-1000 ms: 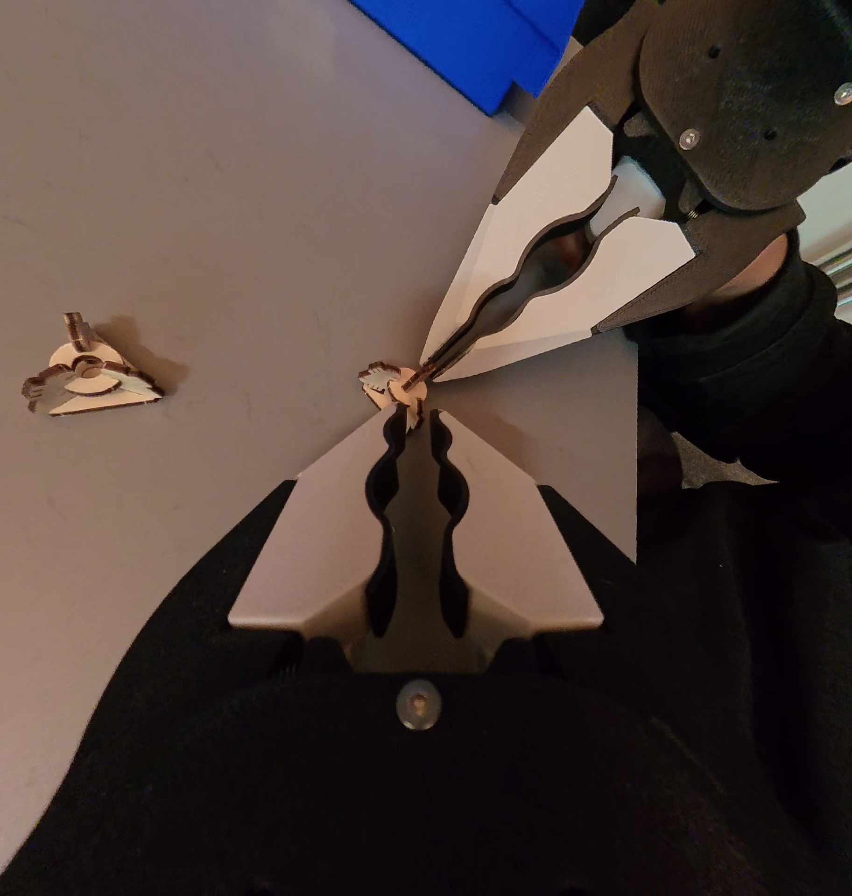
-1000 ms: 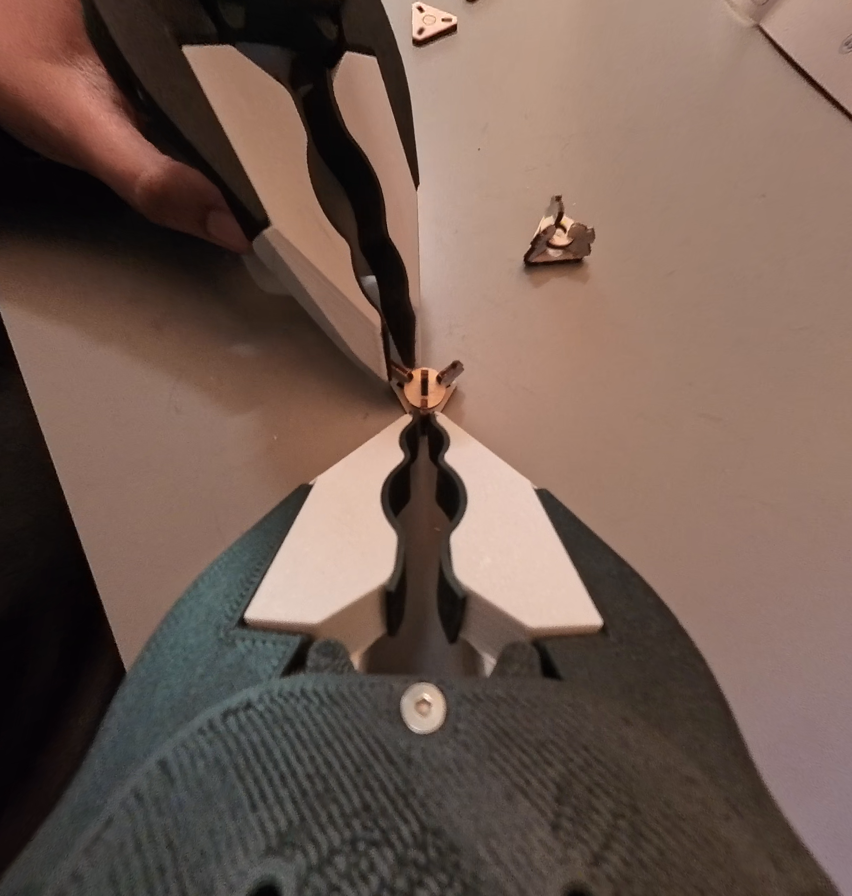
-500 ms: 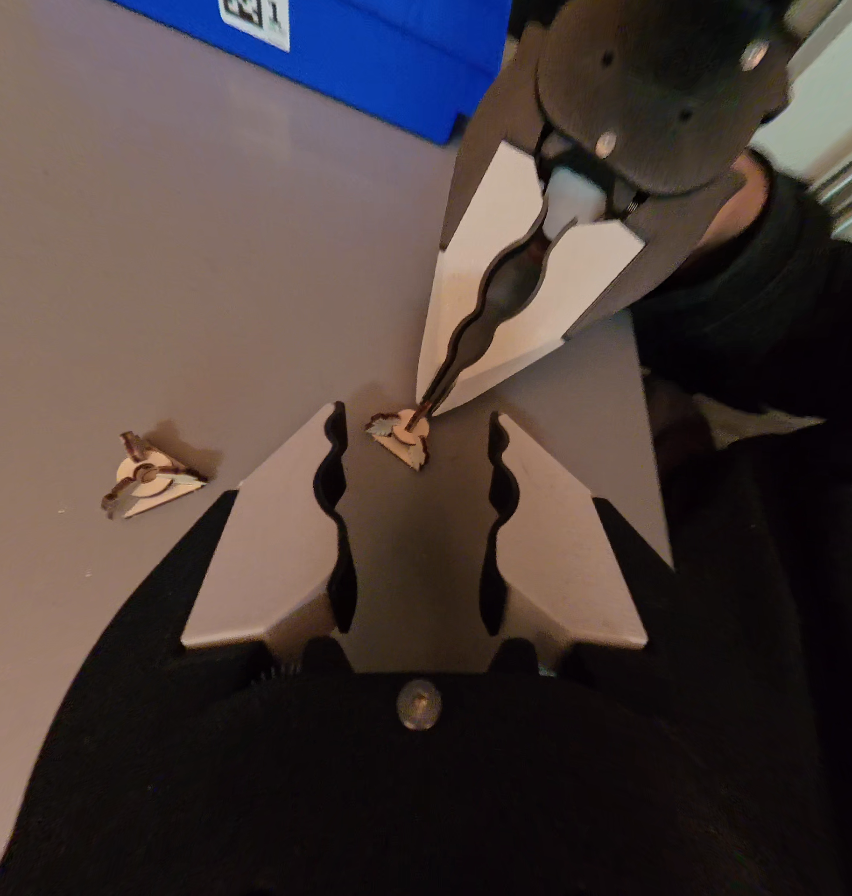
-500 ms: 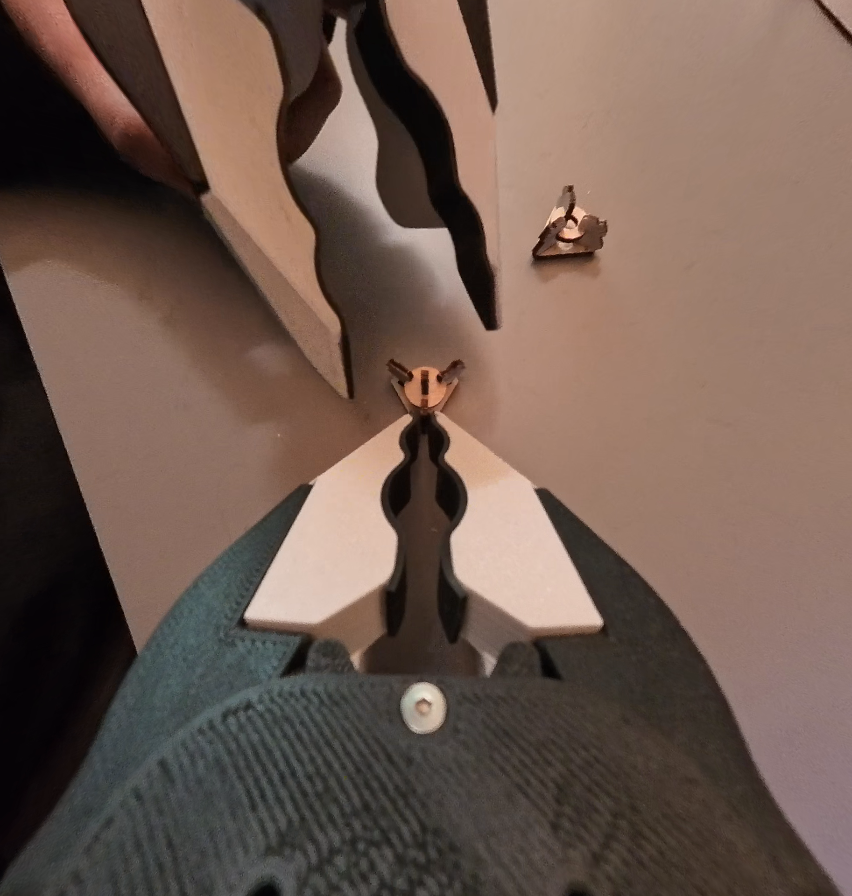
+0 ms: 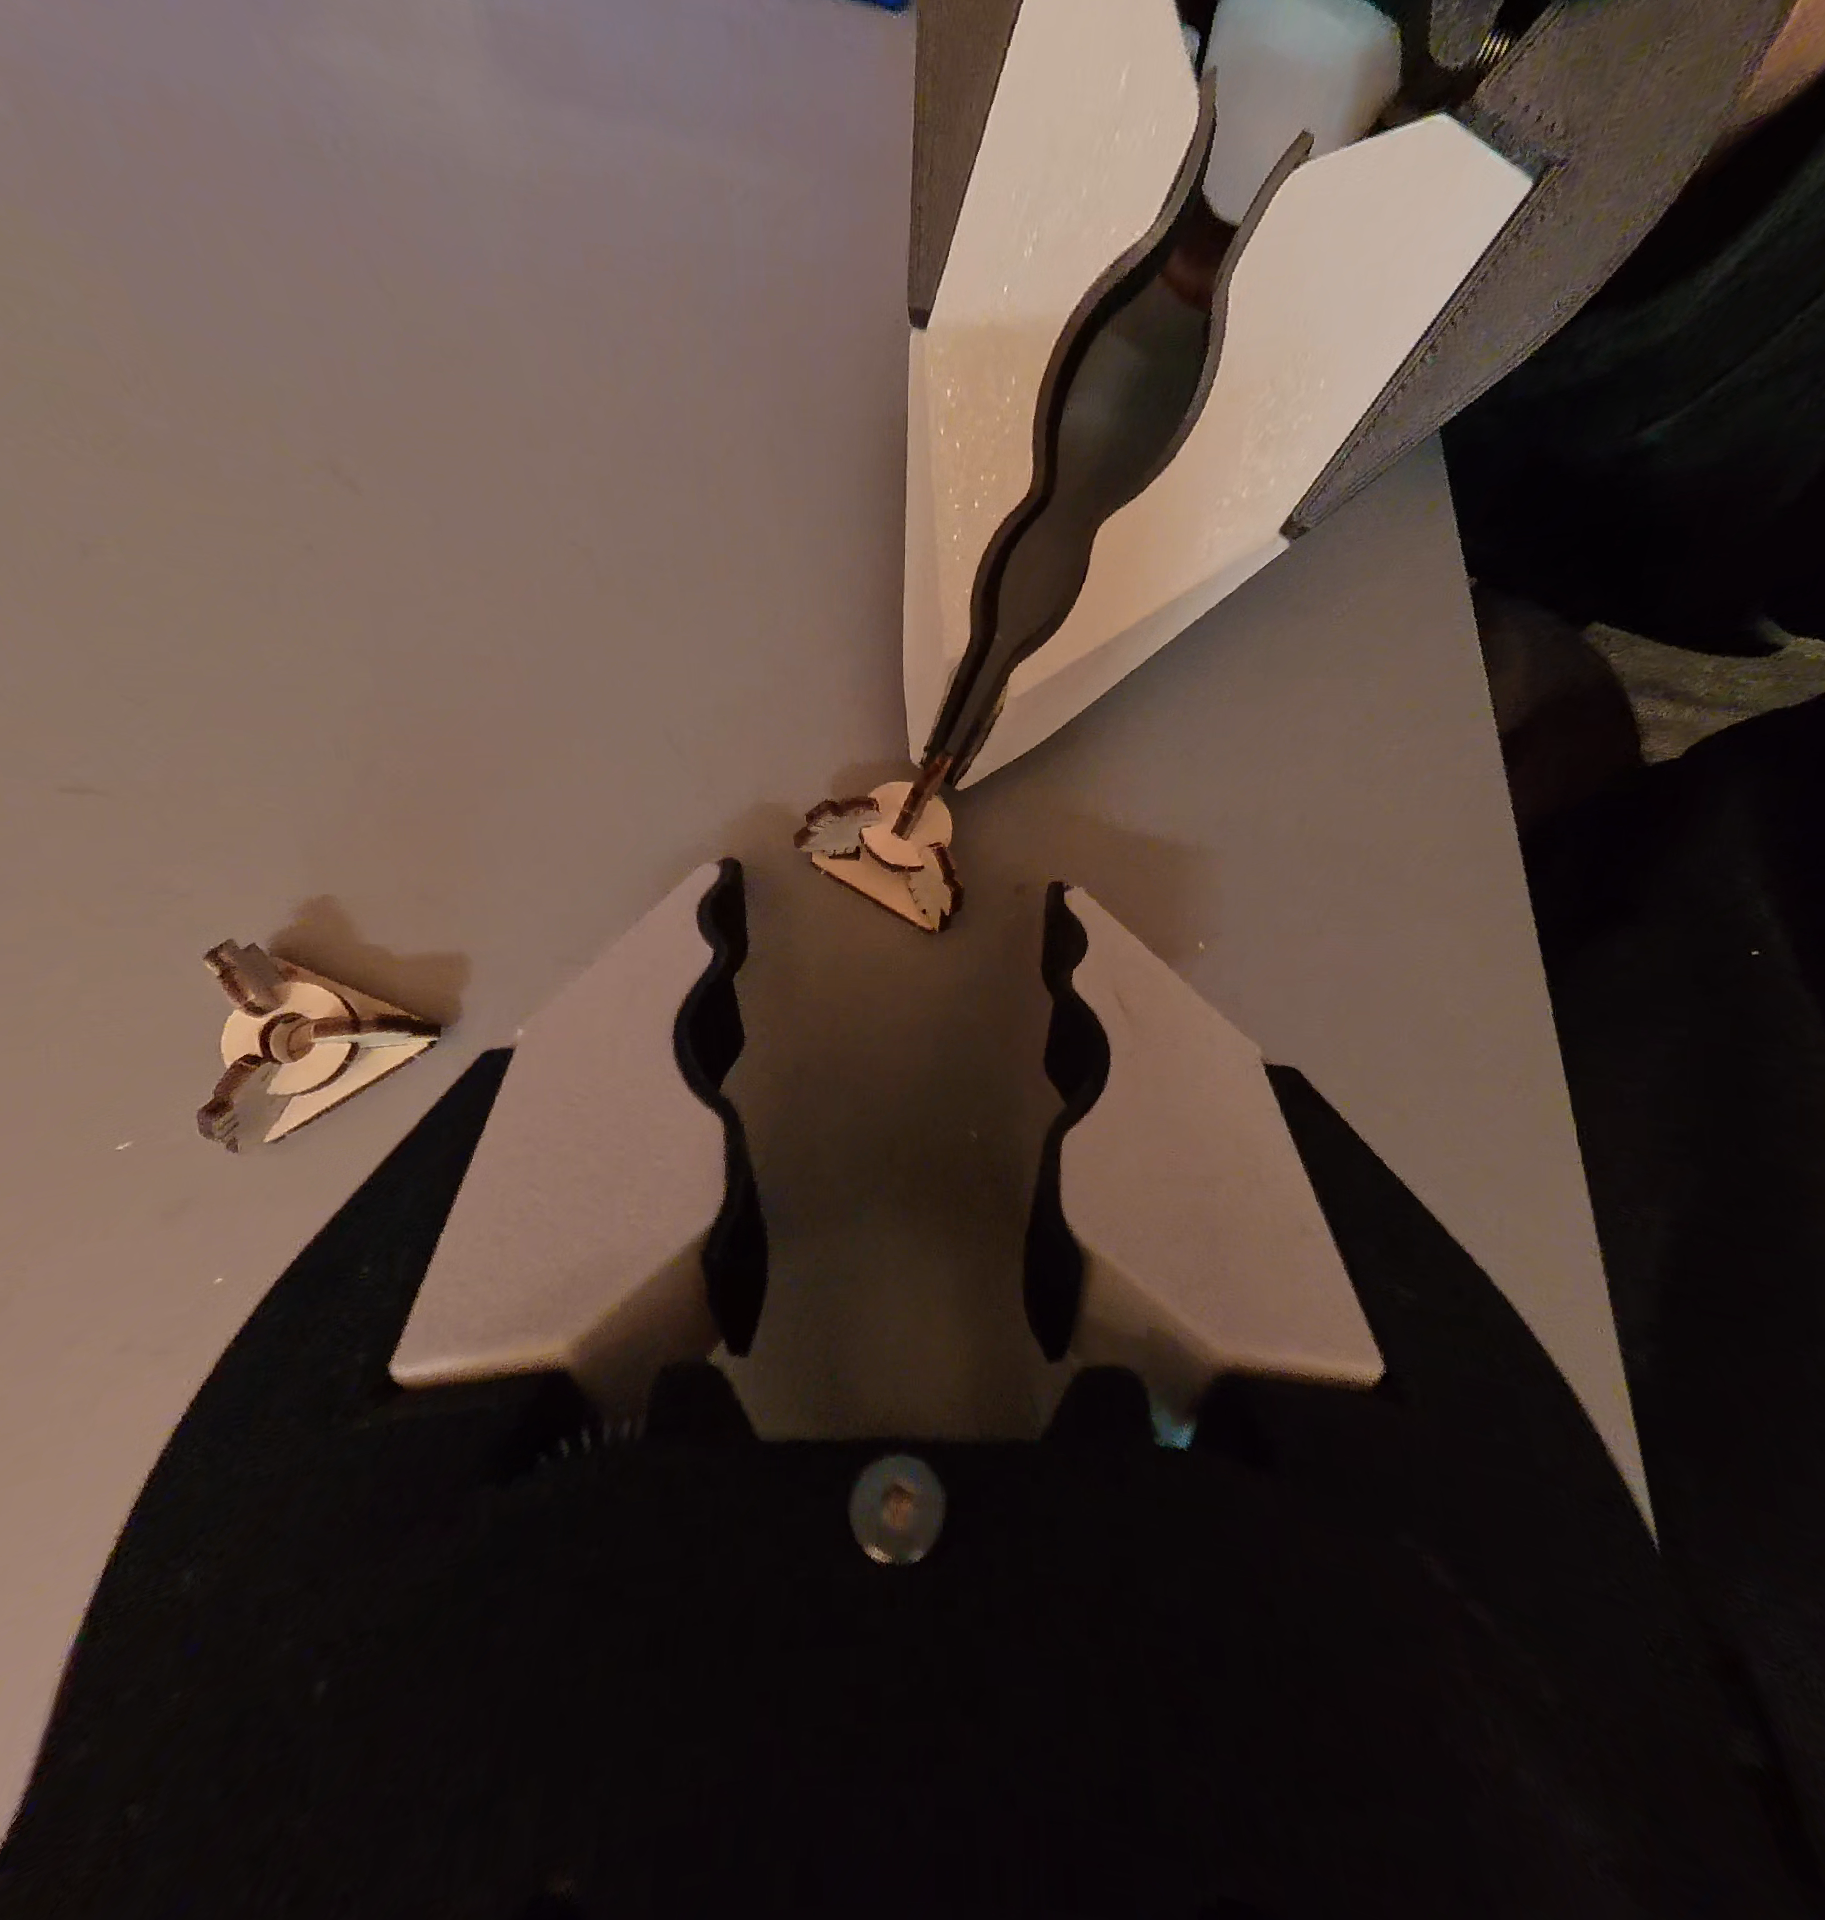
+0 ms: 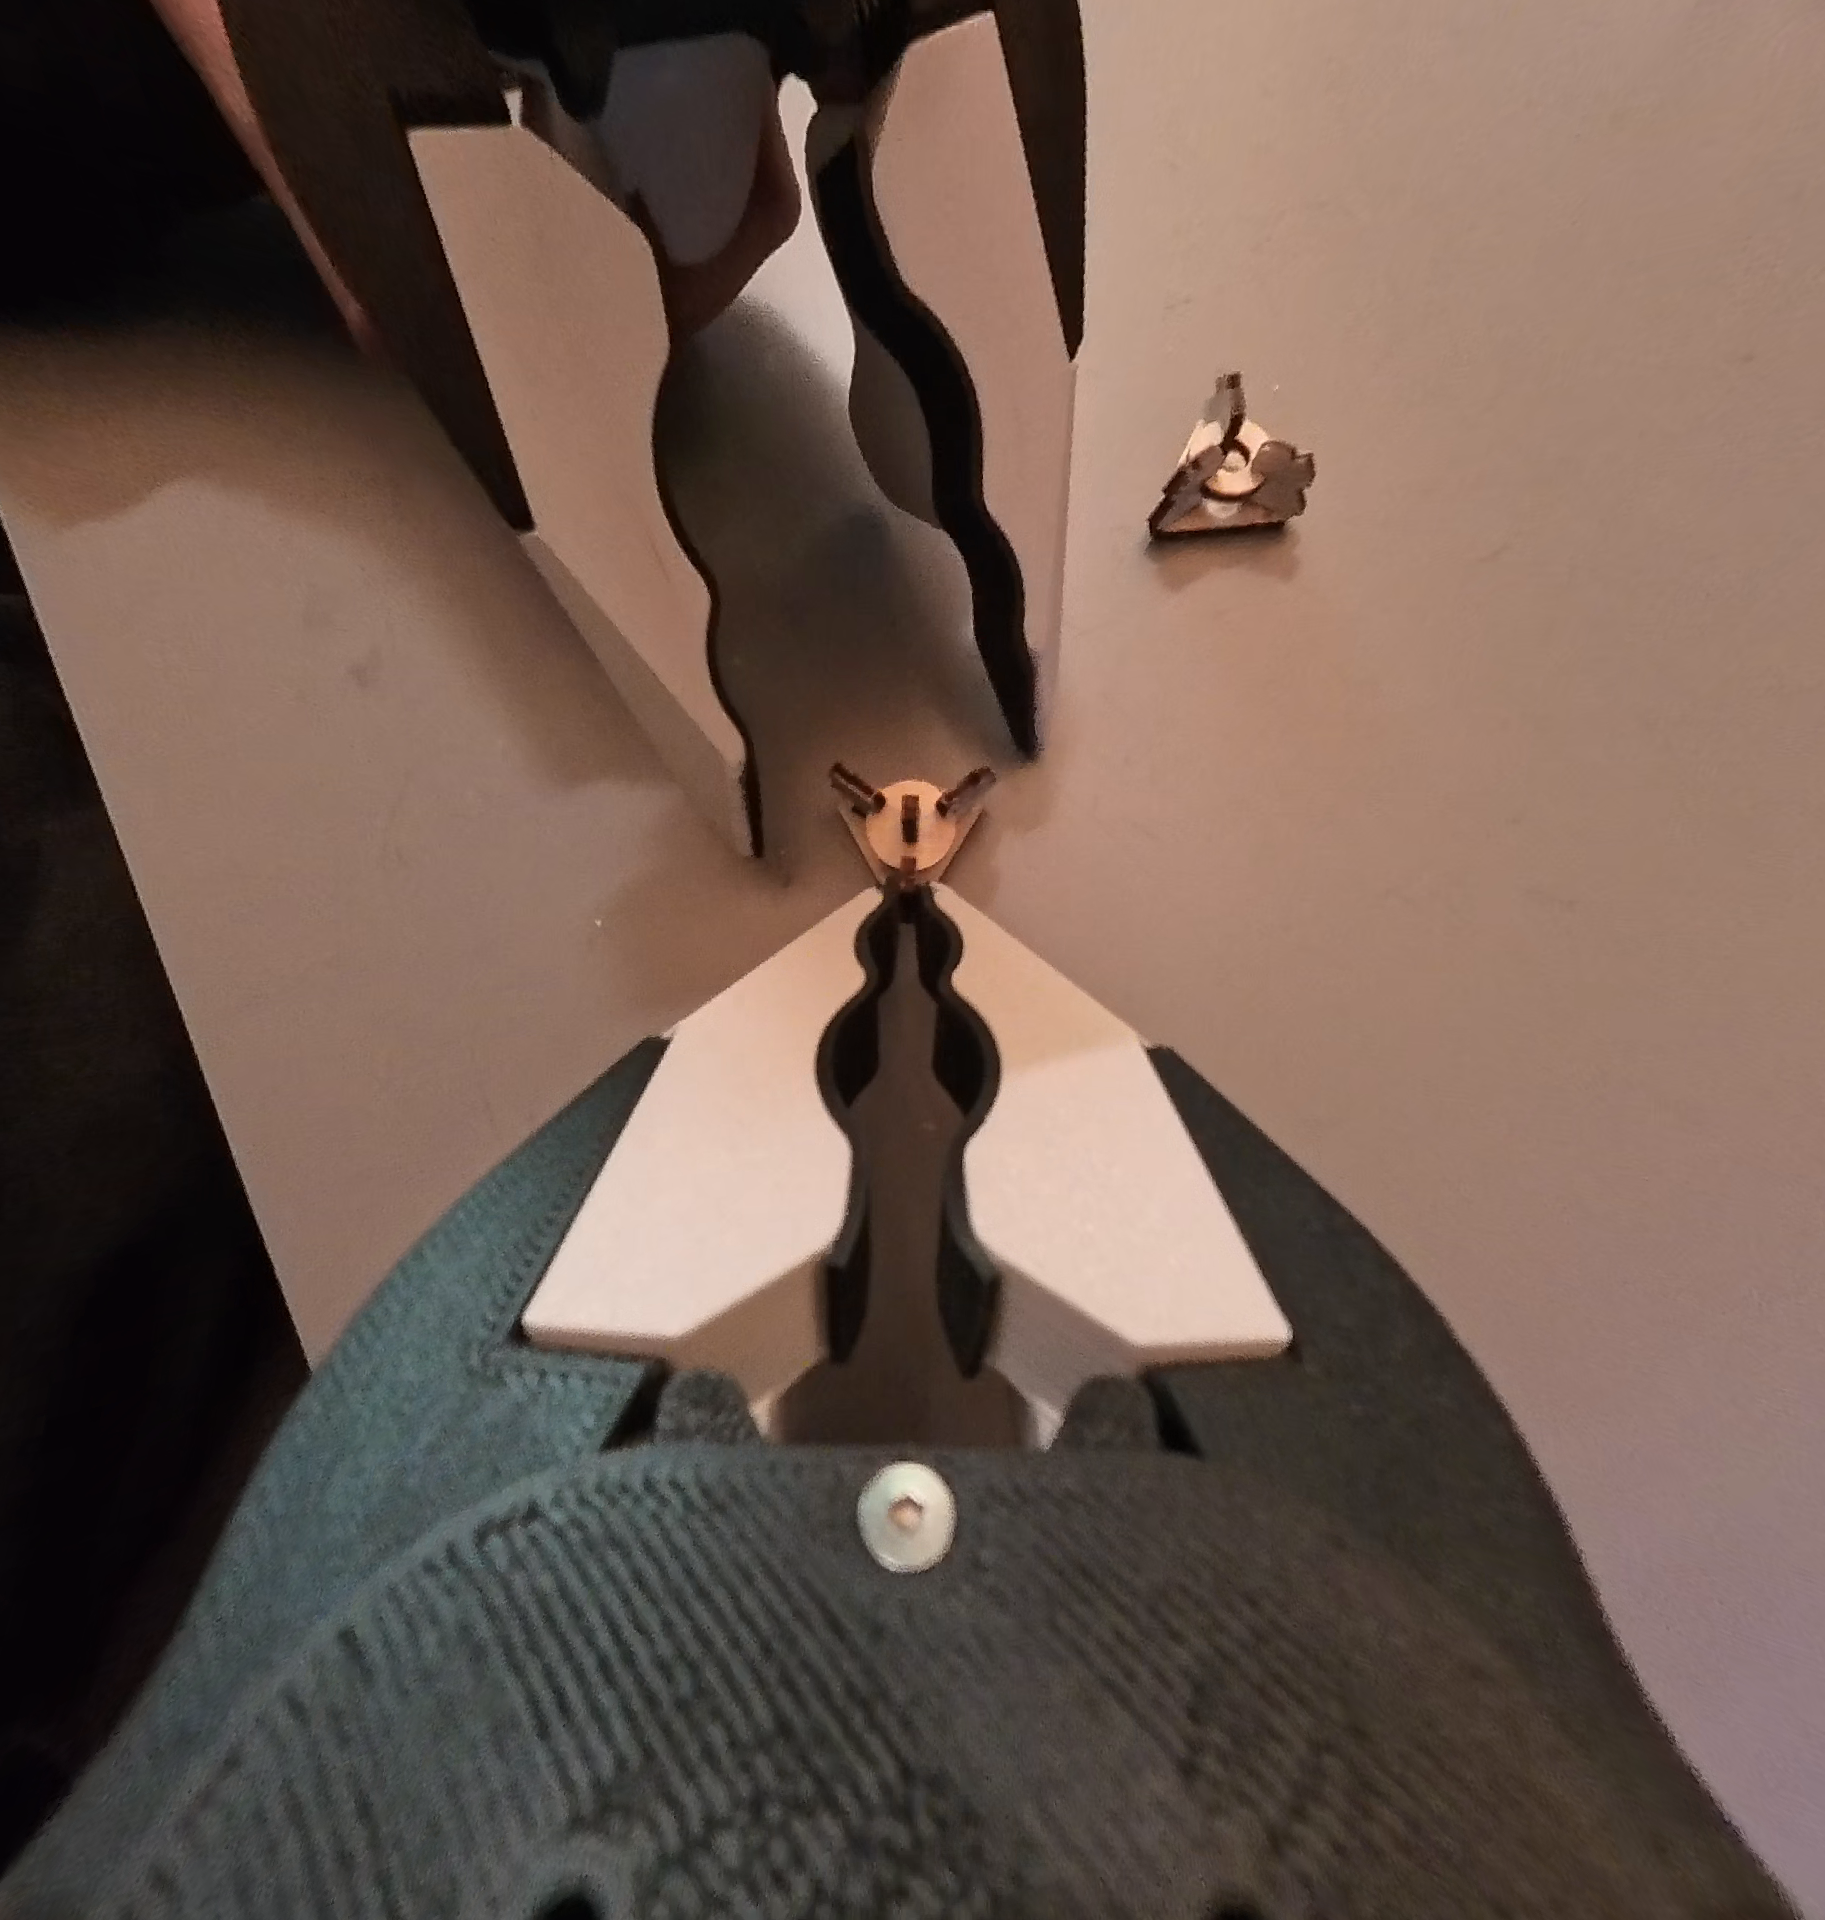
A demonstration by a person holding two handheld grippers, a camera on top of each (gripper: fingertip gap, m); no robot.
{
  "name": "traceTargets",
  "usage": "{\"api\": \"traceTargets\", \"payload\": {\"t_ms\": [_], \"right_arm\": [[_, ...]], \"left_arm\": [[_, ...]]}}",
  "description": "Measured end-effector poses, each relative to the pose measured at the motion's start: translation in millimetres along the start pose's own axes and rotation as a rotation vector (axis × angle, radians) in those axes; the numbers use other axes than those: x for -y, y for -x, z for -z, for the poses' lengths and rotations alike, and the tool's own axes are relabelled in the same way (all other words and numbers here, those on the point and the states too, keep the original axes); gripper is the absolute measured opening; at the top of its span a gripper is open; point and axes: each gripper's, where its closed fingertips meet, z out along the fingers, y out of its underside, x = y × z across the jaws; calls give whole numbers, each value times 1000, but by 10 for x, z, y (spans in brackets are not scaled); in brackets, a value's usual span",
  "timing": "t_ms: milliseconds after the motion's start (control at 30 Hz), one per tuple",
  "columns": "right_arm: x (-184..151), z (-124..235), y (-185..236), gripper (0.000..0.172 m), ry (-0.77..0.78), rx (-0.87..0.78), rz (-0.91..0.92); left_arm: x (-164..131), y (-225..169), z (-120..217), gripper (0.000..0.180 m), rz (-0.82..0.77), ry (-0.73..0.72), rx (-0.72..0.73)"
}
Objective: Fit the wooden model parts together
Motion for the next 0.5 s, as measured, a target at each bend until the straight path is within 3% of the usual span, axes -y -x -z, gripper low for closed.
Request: {"api": "traceTargets", "payload": {"t_ms": [300, 500], "right_arm": [[0, -1, 2, 2, 21, 12, 9], [1, -2, 3, 2, 26, 14, 11]], "left_arm": [[55, -32, 64, 54, -34, -46, -19], [-7, -22, 4, 37, -46, -9, 6]]}}
